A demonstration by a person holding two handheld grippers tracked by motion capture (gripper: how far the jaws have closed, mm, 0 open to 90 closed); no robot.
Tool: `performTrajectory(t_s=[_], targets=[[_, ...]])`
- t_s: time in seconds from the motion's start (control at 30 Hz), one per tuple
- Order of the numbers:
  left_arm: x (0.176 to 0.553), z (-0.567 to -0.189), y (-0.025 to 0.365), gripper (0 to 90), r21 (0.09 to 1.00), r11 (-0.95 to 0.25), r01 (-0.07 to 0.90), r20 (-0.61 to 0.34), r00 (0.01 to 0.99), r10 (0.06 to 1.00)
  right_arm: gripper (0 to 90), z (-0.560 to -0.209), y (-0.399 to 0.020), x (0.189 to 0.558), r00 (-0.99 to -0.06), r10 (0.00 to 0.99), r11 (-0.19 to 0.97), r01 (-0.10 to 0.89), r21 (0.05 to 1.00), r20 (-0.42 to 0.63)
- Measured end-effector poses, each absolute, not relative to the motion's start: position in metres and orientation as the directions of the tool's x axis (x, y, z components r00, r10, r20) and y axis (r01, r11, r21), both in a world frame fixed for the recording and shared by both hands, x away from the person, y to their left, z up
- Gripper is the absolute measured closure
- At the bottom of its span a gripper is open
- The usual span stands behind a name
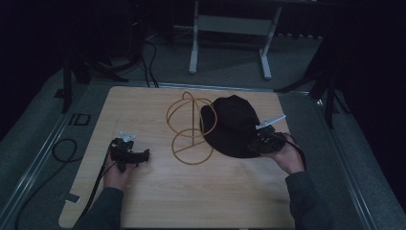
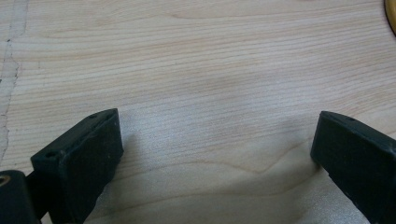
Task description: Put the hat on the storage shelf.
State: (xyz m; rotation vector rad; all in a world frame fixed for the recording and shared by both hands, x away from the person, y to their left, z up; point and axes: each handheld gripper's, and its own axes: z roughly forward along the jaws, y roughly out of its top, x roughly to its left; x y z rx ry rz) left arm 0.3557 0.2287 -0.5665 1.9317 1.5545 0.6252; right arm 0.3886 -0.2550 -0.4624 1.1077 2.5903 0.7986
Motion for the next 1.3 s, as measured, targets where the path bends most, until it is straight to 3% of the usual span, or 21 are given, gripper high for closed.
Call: performTrajectory(t_s=[0.33,1.3], targets=[[0.356,-0.566,0.229,2.5,0.689,-0.156,0.707,0.004,0.213,0.977,68.4,-0.460,-0.252,0.388,-0.706,0.708,0.585,0.595,0.551,0.011],[0.356,-0.566,0.229,2.5,0.688,-0.158,0.708,0.004,0.214,0.977,63.3,-0.424,-0.260,0.413,-0.691,0.718,0.636,0.607,0.477,-0.077]])
